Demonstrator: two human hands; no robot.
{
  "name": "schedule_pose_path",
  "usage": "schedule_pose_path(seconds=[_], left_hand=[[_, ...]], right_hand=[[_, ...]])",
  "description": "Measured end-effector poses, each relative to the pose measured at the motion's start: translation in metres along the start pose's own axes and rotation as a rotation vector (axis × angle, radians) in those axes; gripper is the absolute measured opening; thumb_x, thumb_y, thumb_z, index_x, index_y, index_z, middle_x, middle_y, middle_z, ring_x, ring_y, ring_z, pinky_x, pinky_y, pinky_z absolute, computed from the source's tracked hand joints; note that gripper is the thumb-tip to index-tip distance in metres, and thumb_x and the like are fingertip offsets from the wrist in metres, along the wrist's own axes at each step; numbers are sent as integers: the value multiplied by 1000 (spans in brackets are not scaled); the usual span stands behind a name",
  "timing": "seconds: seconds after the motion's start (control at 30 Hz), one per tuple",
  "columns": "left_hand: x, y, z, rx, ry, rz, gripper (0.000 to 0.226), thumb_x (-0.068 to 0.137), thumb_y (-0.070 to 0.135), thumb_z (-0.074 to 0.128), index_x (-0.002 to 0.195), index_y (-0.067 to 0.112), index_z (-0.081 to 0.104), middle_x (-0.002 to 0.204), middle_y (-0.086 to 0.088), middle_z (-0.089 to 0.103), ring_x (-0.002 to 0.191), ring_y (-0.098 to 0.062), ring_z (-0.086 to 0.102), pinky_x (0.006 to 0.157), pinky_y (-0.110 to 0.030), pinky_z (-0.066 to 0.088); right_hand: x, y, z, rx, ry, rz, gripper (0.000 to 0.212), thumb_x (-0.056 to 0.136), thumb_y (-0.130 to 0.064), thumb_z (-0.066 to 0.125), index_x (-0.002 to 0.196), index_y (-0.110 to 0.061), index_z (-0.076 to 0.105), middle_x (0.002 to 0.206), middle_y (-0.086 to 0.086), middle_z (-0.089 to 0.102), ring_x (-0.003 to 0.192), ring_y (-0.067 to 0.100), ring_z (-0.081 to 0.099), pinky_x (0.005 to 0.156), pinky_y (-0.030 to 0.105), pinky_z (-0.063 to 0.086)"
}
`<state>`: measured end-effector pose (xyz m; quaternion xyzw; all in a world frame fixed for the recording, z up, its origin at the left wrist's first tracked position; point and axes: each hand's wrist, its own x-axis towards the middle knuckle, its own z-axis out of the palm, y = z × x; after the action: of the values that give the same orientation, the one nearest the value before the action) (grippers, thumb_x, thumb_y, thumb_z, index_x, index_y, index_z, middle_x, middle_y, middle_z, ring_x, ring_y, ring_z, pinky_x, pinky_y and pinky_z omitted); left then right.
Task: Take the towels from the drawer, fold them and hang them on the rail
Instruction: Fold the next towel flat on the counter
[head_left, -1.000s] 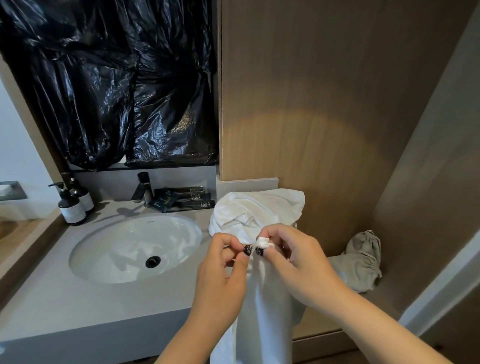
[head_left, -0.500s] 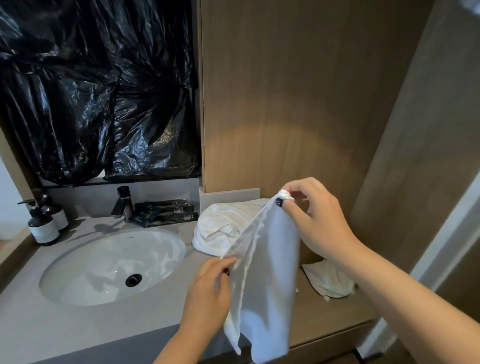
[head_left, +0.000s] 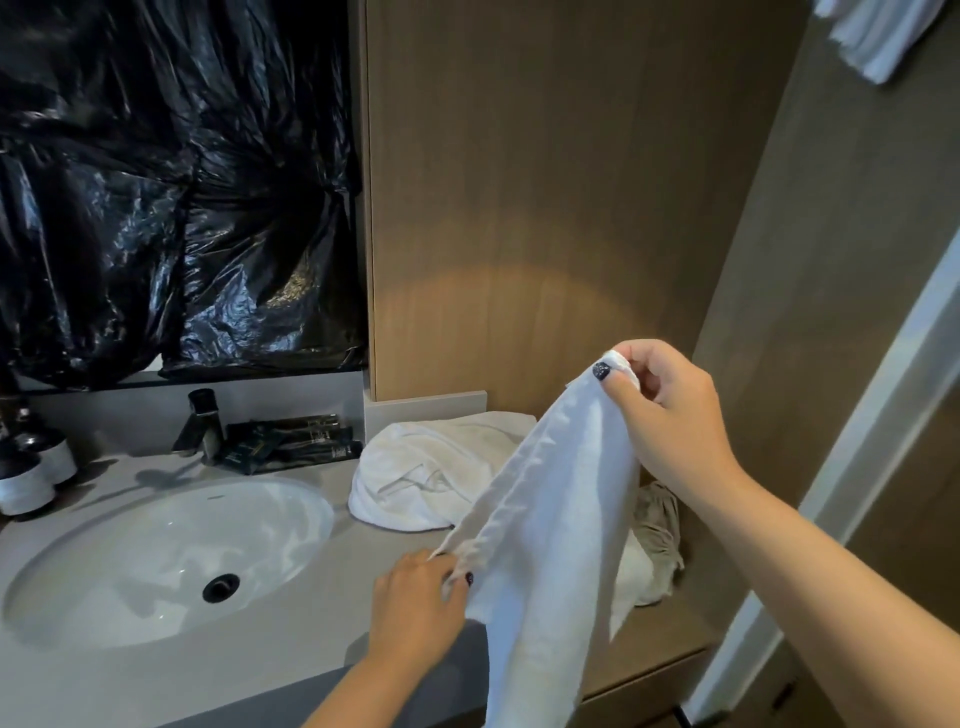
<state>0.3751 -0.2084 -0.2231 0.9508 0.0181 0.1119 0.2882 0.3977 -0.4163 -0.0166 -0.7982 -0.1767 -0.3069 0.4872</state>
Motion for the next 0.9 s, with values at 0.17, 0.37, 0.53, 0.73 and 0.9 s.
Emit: schedule_pose_path(seconds=[0.17, 0.37, 0.53, 0.73, 0.9], left_hand=[[0, -13, -19, -449, -64, 25, 15, 94, 14, 65, 87, 23, 75, 92, 0, 62, 85, -7, 61, 73, -11, 41], [6, -20, -54, -599, -23, -28, 24, 89, 14, 71, 70, 27, 78, 79, 1, 75, 70, -2, 64, 65, -19, 47], [17, -14, -73, -645, 210, -144, 24, 86, 20, 75, 66, 34, 78, 82, 21, 74, 81, 5, 66, 71, -15, 48], [16, -8, -91, -553, 399, -148, 39, 87, 30, 74, 64, 61, 67, 78, 38, 66, 78, 17, 60, 69, -12, 41], [-2, -18, -96, -482, 460, -103, 28, 89, 23, 72, 68, 41, 74, 77, 26, 71, 77, 16, 61, 62, -5, 43]], right_hand=[[7, 48, -33, -73, 110, 117, 8, 94, -18, 60, 90, -21, 66, 86, -12, 64, 79, -1, 58, 62, 4, 42], [-7, 119, -53, 9, 188, 393, 8, 91, -13, 64, 87, -20, 67, 88, -4, 66, 81, 12, 59, 66, 22, 42], [-22, 153, -51, 149, 192, 568, 11, 90, -11, 64, 84, -19, 69, 86, 3, 70, 78, 17, 62, 68, 31, 47], [-31, 175, -48, 188, -3, 579, 14, 87, -4, 65, 84, -16, 71, 87, 9, 71, 79, 21, 62, 75, 39, 49], [-35, 184, -40, 17, -167, 430, 17, 86, -6, 67, 76, -21, 66, 75, -7, 65, 67, 14, 54, 61, 31, 42]])
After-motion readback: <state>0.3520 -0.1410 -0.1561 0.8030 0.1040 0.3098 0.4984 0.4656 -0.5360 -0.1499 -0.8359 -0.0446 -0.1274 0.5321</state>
